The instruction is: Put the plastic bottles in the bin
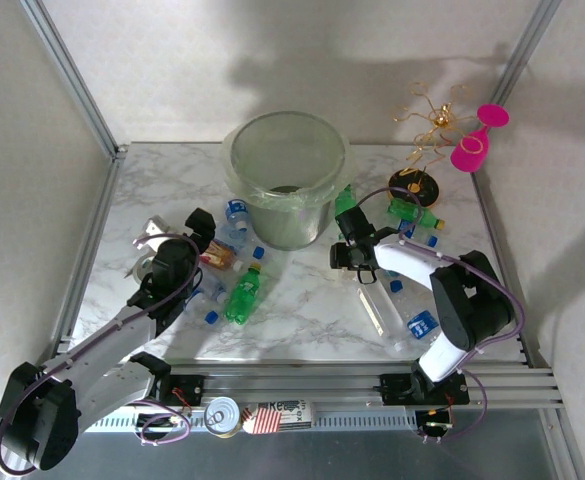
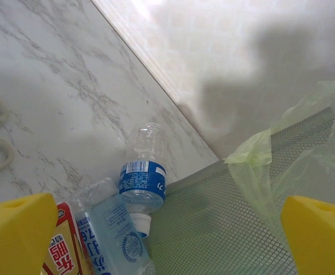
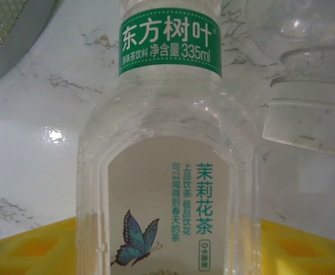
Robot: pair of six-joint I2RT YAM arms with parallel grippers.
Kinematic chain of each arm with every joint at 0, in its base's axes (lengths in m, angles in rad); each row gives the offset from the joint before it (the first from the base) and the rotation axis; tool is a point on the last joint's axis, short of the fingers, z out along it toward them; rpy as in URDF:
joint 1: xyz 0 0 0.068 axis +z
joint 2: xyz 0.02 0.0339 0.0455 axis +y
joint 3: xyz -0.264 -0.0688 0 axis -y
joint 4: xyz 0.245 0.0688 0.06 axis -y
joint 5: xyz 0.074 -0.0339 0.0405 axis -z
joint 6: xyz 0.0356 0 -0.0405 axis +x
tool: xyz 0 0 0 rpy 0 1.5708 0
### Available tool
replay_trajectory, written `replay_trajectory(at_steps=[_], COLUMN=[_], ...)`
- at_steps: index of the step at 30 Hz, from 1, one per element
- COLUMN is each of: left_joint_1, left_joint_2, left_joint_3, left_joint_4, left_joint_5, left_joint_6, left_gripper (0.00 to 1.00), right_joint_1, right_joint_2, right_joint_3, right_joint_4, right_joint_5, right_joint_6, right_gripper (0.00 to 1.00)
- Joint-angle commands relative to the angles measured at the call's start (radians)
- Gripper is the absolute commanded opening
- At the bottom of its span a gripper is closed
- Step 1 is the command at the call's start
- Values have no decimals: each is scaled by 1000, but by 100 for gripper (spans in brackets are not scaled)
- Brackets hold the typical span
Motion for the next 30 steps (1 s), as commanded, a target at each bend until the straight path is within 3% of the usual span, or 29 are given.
replay_trajectory(at_steps=[1, 11, 18, 22, 30], left_joint_1=[10, 11, 13, 13, 13], left_joint_2=[-18, 11, 84, 130, 152], left_joint_3=[-19, -32, 28, 76, 126], left_joint_4=[-15, 48, 34, 30, -13], left_joint_5=[-18, 12, 110, 181, 253], left_joint_6=[-20, -47, 13, 61, 125], left_gripper=[99, 100, 99, 99, 99], right_joint_1=[11, 5, -35, -104, -195], right_joint_2=[-5, -217, -362, -486, -637], right_joint_3=[1, -54, -112, -142, -4], right_joint_4=[11, 85, 173, 234, 154], right_joint_5=[42, -22, -48, -154, -200], right_joint_6=[11, 52, 89, 87, 15], right_gripper=[56, 49, 47, 46, 45])
